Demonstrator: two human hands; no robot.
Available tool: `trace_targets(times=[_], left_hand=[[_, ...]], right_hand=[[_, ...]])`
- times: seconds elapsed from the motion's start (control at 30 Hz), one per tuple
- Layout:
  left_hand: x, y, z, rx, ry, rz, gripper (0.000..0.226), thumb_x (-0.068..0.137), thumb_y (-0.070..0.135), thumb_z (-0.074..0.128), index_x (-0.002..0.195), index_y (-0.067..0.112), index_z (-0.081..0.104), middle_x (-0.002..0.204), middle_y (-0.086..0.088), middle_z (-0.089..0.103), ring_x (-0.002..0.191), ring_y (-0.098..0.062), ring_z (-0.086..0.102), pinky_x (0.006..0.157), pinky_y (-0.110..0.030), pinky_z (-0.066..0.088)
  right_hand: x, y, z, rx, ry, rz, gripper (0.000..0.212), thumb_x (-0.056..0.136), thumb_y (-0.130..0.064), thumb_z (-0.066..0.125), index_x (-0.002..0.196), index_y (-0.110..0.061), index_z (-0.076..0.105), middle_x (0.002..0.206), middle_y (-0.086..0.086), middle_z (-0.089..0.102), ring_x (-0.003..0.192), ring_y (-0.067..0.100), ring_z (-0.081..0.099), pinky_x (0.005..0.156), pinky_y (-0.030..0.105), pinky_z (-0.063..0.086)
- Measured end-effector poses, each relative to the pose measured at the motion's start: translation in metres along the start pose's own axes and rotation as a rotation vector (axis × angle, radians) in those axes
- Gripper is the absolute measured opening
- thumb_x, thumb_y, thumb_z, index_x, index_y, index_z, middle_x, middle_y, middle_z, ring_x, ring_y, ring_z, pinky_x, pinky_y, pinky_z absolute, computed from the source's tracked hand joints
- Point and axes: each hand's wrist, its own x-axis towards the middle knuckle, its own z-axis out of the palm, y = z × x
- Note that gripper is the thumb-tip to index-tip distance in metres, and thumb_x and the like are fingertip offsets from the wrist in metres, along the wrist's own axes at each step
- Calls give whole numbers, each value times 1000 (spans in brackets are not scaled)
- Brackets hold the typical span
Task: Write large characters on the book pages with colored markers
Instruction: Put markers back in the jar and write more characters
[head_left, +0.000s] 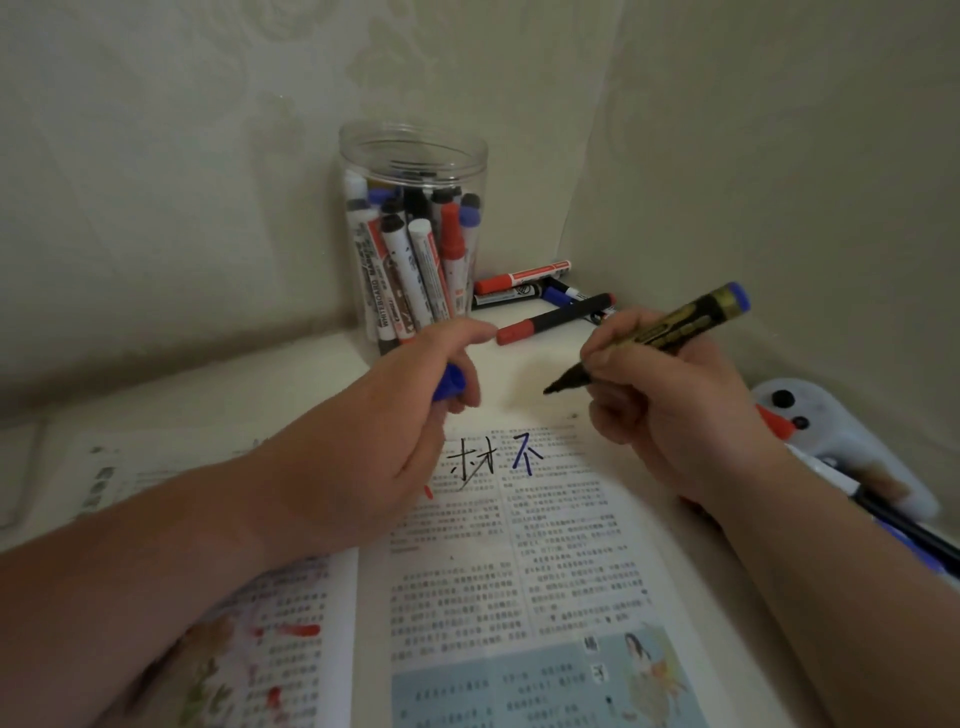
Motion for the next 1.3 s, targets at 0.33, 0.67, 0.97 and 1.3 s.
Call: trace_targets(times=[0.33, 0.67, 0.97, 1.3], left_hand=[[3, 18, -5, 6, -125, -29, 89, 92, 40, 66, 137, 76, -1, 114, 48, 58, 137, -1, 34, 111, -37, 33], [0, 24, 0, -163, -105, -40, 92, 82, 41, 74, 135, 79, 9, 108, 38, 67, 125, 17, 46, 110, -21, 31], [1, 23, 7, -211, -162, -32, 88, 94, 31, 66, 149, 61, 5, 107, 34, 67, 114, 8, 57, 108, -27, 39], [1, 20, 9, -320, -189, -65, 95, 94, 23, 69, 145, 68, 2, 112, 19, 73, 107, 3, 66, 95, -13, 44]], right_hand=[[-11, -3, 5, -6, -157, -240, 6, 78, -24, 76, 80, -18, 74, 61, 4, 49, 51, 16, 41, 47, 27, 34], [-19, -1, 18, -255, -243, -241, 20, 81, -21, 74, 91, -6, 65, 72, 8, 67, 65, 26, 67, 63, 37, 58], [-20, 0, 24, -486, -216, -312, 21, 82, -40, 72, 93, -25, 61, 78, 3, 64, 73, 27, 66, 64, 50, 56], [-18, 0, 25, -508, -224, -284, 25, 86, -45, 65, 90, -20, 65, 80, 3, 68, 74, 25, 68, 66, 50, 57]])
